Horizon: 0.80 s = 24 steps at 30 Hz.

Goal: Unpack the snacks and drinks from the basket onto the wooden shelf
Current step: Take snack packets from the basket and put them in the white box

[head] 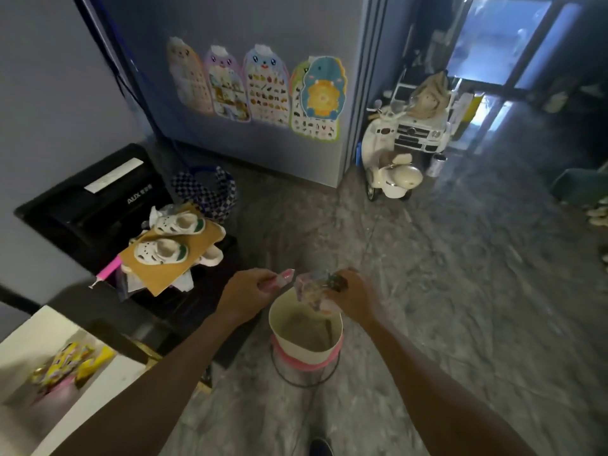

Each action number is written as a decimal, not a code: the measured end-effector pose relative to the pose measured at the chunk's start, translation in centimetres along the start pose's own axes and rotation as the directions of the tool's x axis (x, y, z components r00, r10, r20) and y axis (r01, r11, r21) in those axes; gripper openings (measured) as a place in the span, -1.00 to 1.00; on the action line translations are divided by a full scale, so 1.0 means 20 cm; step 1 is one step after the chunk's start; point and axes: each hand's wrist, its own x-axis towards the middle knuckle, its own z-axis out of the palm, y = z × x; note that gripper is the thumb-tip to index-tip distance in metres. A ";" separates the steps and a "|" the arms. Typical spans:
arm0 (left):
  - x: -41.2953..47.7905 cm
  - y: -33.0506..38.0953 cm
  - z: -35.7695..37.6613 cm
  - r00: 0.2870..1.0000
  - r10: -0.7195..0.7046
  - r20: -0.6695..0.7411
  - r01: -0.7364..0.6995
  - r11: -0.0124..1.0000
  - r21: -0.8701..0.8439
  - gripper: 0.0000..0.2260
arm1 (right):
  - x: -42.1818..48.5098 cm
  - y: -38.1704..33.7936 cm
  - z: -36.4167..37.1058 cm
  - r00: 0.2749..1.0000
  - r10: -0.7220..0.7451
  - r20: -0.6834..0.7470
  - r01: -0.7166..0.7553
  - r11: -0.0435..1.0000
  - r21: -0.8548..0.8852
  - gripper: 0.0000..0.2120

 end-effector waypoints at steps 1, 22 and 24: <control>0.04 -0.03 0.07 1.000 -0.015 0.022 0.014 1.000 0.014 -0.68 | 0.03 0.05 0.03 0.999 0.035 0.029 -0.035 0.999 -0.010 -0.77; 0.30 -0.96 1.26 0.945 -0.198 0.262 0.172 0.978 0.119 -0.78 | 0.23 0.75 1.15 0.965 0.176 0.194 -0.142 0.974 -0.177 -0.69; 0.28 -0.98 1.27 0.953 -0.182 0.244 0.157 0.981 0.116 -0.82 | 0.22 0.74 1.15 0.961 0.179 0.213 -0.139 0.972 -0.189 -0.69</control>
